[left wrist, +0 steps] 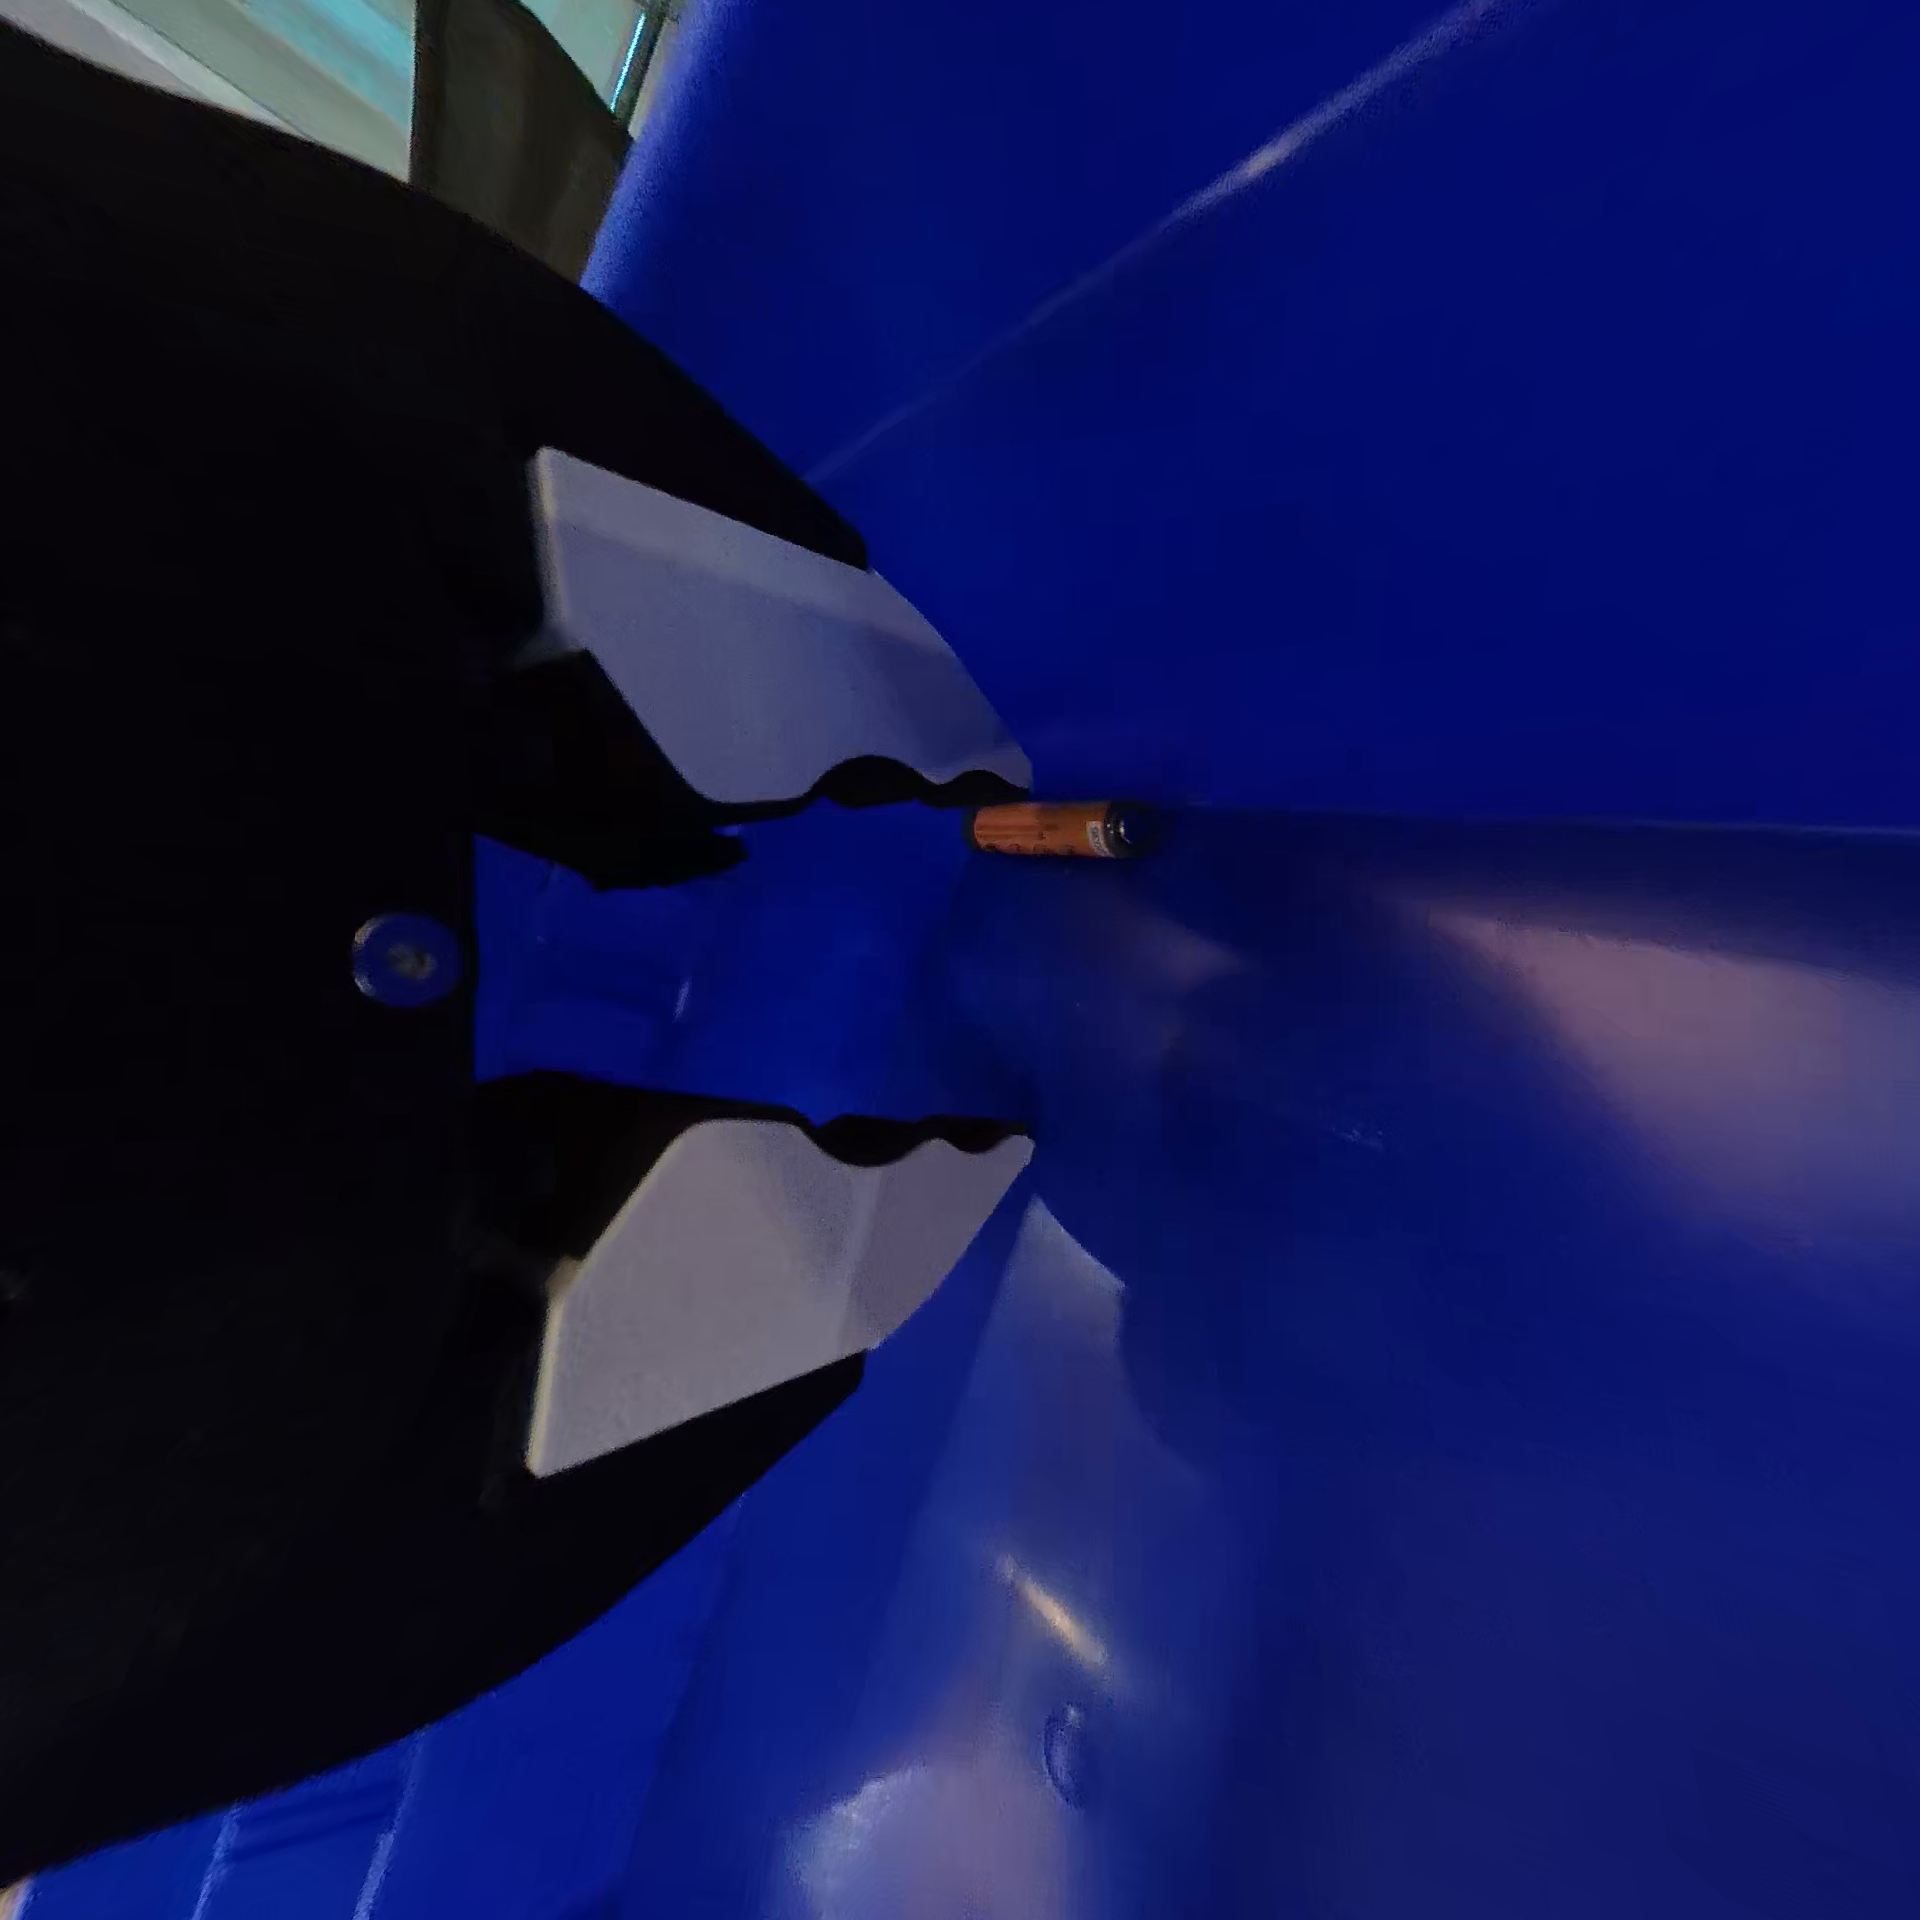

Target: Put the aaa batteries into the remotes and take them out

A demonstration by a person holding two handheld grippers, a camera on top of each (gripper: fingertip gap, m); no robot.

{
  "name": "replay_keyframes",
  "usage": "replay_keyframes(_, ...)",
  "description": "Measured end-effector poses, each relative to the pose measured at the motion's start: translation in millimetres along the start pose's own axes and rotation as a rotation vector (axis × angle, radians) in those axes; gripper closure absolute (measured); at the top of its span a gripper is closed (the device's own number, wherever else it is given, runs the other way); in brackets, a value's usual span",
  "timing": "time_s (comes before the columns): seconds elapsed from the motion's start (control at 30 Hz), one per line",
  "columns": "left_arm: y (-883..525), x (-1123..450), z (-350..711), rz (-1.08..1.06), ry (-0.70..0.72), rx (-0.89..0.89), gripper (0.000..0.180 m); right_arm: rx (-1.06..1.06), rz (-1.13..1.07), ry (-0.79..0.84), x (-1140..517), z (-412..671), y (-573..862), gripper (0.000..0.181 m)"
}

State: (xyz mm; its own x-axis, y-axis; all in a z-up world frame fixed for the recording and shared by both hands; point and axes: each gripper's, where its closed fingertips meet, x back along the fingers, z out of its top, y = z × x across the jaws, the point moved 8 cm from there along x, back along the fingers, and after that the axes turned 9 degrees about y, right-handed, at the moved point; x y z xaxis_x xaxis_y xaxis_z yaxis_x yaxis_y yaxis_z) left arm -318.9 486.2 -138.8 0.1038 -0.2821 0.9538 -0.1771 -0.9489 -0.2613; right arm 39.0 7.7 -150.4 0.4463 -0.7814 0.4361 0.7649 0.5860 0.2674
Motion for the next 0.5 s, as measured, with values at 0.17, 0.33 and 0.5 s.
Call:
replay_keyframes(0.17, -2.5, -2.5, 1.3, -0.082, -0.017, 0.017, 0.13, 0.005, 0.001, -0.002, -0.1, -0.1, -0.5, 0.167)
replay_keyframes(0.33, -4.1, -4.5, 2.3, -0.168, -0.038, 0.037, 0.139, 0.006, 0.003, -0.001, 0.1, 0.0, -0.8, 0.167)
replay_keyframes(0.5, -3.6, 2.1, 7.8, -0.105, 0.005, 0.032, 0.127, 0.005, 0.002, 0.001, 0.4, 0.1, -0.6, 0.167)
